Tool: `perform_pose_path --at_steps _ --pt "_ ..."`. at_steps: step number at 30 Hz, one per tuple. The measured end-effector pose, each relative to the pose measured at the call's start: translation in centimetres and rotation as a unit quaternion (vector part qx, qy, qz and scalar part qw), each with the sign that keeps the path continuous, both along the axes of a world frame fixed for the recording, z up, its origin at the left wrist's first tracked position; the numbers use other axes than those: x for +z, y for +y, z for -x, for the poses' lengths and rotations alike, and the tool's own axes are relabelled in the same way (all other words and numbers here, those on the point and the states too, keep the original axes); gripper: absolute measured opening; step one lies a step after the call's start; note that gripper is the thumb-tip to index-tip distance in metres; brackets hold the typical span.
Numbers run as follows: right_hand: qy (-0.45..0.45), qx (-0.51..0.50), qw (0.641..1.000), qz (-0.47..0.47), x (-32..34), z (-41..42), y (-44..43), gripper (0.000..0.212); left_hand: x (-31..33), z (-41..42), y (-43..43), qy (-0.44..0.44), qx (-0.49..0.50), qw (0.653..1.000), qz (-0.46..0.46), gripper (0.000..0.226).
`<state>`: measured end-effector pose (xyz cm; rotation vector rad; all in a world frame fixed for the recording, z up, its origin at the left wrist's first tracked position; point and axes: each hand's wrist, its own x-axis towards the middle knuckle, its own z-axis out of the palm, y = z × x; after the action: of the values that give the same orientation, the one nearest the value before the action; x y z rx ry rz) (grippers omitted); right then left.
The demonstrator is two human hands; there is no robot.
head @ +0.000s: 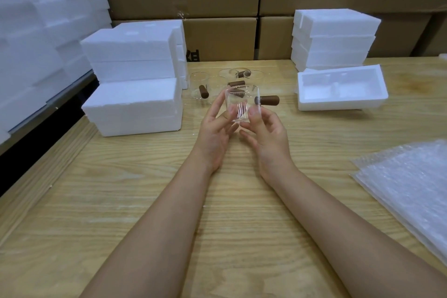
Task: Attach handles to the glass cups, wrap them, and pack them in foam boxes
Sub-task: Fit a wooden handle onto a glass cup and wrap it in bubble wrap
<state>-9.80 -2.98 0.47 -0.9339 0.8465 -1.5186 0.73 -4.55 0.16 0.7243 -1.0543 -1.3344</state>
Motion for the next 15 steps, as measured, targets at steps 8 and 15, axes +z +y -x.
perform_pose_path --at_steps 8,15 --pt "0.105 -0.118 0.985 0.071 -0.31 0.08 0.05 0.058 -0.44 0.03 -0.30 -0.003 0.012 1.000 0.027 0.065" --pt "0.080 -0.087 0.989 0.093 -0.53 0.32 -0.35 0.042 -0.41 0.43 -0.14 -0.015 0.004 0.999 0.029 0.067"
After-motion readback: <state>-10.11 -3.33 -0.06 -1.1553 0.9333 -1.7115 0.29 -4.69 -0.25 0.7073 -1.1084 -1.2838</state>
